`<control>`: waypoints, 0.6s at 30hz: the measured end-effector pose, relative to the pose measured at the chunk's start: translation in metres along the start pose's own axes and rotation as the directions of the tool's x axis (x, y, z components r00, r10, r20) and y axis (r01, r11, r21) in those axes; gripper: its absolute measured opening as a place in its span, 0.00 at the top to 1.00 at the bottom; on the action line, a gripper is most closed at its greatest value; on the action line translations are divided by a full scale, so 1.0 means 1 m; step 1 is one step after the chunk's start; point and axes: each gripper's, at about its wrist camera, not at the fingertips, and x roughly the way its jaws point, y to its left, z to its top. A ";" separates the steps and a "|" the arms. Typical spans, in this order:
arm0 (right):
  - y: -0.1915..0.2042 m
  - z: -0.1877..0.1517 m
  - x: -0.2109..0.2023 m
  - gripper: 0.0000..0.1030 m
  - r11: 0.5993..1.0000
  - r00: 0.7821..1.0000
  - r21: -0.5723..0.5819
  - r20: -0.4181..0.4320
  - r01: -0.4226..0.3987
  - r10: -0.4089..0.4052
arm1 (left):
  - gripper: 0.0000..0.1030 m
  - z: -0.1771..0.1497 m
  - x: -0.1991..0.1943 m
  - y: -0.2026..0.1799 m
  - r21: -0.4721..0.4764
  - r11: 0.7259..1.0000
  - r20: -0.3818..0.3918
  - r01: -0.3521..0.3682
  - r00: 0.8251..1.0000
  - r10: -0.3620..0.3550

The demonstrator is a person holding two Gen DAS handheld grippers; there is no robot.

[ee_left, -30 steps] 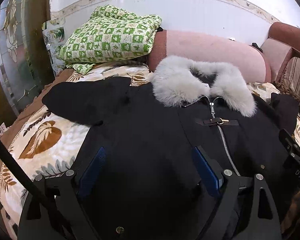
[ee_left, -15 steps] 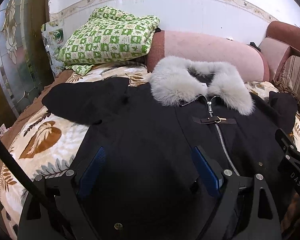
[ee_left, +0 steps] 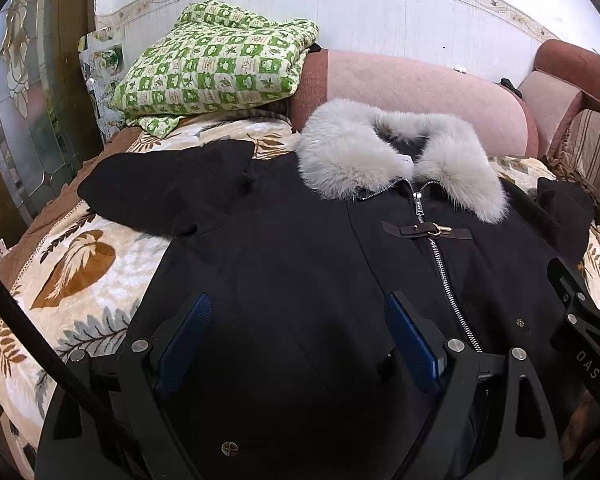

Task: Fold large clothes
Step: 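Position both grippers over the black coat's front near the zipper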

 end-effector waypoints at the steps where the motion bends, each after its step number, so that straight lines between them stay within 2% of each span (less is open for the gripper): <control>1: 0.001 0.000 0.000 0.01 1.000 1.000 -0.001 0.000 0.000 0.000 | 0.15 0.000 0.000 0.000 0.000 1.000 0.000 0.001 1.000 -0.001; 18: 0.006 -0.002 -0.001 0.01 1.000 1.000 -0.018 0.001 0.002 -0.002 | 0.15 -0.007 0.002 -0.007 0.017 1.000 -0.019 0.009 1.000 -0.008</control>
